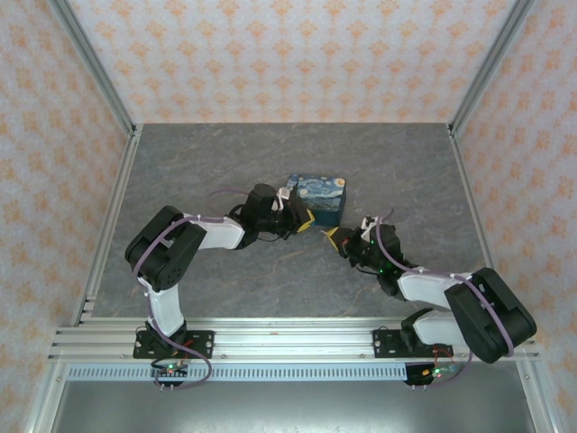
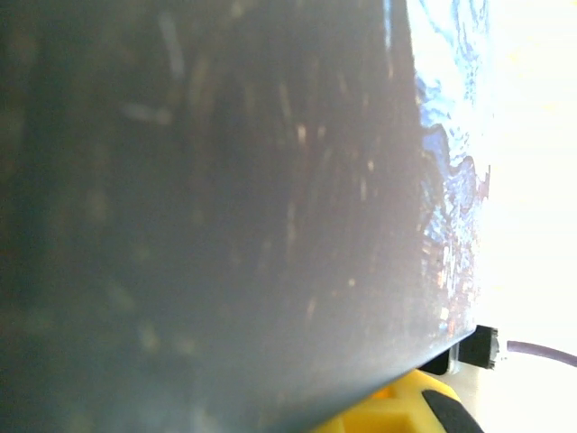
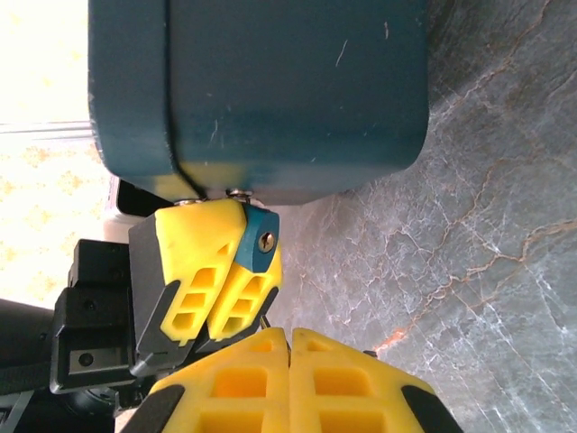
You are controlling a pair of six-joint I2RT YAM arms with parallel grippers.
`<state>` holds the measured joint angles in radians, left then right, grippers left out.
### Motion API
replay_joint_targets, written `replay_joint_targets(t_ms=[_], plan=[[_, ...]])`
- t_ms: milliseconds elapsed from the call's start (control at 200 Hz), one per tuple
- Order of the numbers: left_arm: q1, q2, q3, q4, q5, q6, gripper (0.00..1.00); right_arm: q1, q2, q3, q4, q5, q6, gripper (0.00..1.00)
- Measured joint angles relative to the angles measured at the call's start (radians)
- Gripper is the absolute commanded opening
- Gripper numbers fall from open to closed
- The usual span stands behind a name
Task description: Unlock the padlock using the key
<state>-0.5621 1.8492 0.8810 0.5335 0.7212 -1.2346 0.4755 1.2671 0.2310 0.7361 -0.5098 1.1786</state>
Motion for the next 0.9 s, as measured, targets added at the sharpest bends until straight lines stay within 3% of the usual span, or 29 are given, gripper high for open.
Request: replay_joint_targets(t_ms=[901], plan=[[0.000, -0.050, -0.026, 0.008, -0.027, -0.078, 0.00, 0.070, 0.032, 0.031, 0.040, 0.113, 0.112, 0.00]])
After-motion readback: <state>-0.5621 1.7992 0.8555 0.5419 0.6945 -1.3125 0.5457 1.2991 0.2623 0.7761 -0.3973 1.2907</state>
